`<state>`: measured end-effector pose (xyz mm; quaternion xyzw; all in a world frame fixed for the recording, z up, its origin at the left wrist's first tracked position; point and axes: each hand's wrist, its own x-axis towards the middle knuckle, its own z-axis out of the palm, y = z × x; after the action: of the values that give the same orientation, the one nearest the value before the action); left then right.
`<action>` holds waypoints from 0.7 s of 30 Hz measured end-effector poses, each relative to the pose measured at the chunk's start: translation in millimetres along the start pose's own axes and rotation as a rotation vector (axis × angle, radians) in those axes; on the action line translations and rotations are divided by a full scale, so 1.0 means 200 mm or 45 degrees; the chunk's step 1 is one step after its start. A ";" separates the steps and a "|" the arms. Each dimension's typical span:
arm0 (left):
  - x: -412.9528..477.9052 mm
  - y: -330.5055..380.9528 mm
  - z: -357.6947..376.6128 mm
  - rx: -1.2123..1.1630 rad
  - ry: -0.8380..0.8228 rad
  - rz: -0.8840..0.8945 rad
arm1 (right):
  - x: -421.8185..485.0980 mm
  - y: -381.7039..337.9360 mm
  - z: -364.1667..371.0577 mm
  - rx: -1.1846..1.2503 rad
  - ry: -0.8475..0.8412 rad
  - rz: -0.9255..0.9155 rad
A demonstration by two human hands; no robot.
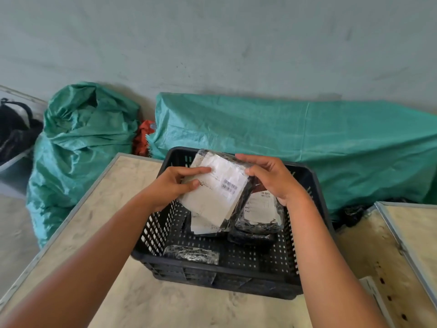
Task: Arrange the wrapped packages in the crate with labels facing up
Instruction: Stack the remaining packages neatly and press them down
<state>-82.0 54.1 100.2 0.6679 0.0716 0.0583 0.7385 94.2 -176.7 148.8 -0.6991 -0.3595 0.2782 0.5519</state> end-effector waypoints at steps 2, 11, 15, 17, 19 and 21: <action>0.02 -0.07 0.00 -0.144 0.096 -0.060 | 0.04 0.06 0.03 0.003 0.144 0.007; 0.21 -0.37 0.01 -0.134 0.460 -0.318 | 0.17 0.44 0.26 -0.377 0.079 0.328; 0.30 -0.48 0.02 0.249 0.530 -0.421 | 0.25 0.53 0.38 -0.452 0.065 0.464; 0.29 -0.54 0.01 0.335 0.487 -0.443 | 0.26 0.58 0.43 -0.480 0.059 0.508; 0.26 -0.59 -0.01 0.476 0.363 -0.493 | 0.25 0.64 0.47 -0.554 0.050 0.541; 0.25 -0.64 -0.01 0.586 0.227 -0.538 | 0.25 0.69 0.49 -0.658 0.025 0.552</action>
<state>-35.1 52.7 -29.2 0.7800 0.2843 -0.0557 0.5546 72.7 -98.3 -8.1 -0.8787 -0.2558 0.2822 0.2878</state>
